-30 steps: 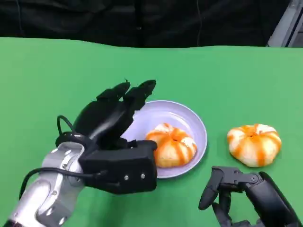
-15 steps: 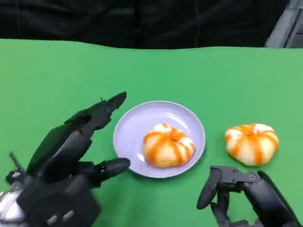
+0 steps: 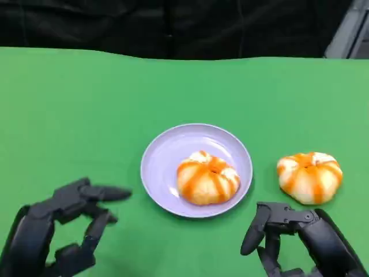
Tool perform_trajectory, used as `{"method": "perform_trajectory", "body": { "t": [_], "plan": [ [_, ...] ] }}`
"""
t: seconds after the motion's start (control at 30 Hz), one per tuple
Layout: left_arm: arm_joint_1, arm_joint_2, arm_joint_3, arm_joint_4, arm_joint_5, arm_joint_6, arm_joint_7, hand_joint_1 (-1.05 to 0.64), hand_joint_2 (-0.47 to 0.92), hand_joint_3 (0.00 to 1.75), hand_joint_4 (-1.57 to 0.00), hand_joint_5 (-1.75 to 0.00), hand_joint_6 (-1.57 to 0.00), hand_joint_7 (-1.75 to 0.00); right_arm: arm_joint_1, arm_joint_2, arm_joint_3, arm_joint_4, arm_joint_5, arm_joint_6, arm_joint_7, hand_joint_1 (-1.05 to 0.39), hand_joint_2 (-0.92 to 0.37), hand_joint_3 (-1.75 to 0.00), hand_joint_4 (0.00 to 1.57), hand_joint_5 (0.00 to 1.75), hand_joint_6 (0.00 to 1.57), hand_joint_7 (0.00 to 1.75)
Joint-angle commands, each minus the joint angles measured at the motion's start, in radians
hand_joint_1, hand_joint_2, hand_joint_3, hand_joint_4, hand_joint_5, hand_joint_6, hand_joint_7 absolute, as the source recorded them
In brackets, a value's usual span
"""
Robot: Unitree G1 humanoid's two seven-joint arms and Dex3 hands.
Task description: Grasp the bread from the table and place it into the plate.
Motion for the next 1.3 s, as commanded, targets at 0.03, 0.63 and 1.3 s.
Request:
{"method": "perform_trajectory", "body": {
  "t": [0.03,0.63,1.3],
  "plan": [
    [0.02,-0.035,0.004,-0.01,-0.003,-0.011,0.022,0.03,0.41,1.36,-0.86,-1.62,-0.86,-1.39,0.005,-0.014,-0.015,0.001,0.022,-0.007,0.005,0.05,-0.22,-1.49,0.88,1.75,0.83,1.29],
    [0.029,-0.138,-0.032,0.069,0.078,-0.043,0.087,-0.02,0.31,1.48,-0.89,-1.75,-0.82,-1.58,-0.004,-0.031,-0.043,0.04,0.046,-0.047,0.011,0.03,-0.23,-1.5,0.86,1.75,0.85,1.29],
    [0.027,-0.138,-0.032,0.077,0.081,-0.053,0.09,-0.02,0.31,1.48,-0.89,-1.75,-0.82,-1.59,-0.005,-0.028,-0.046,0.041,0.047,-0.049,0.016,0.03,-0.24,-1.49,0.86,1.75,0.85,1.28]
  ]
}}
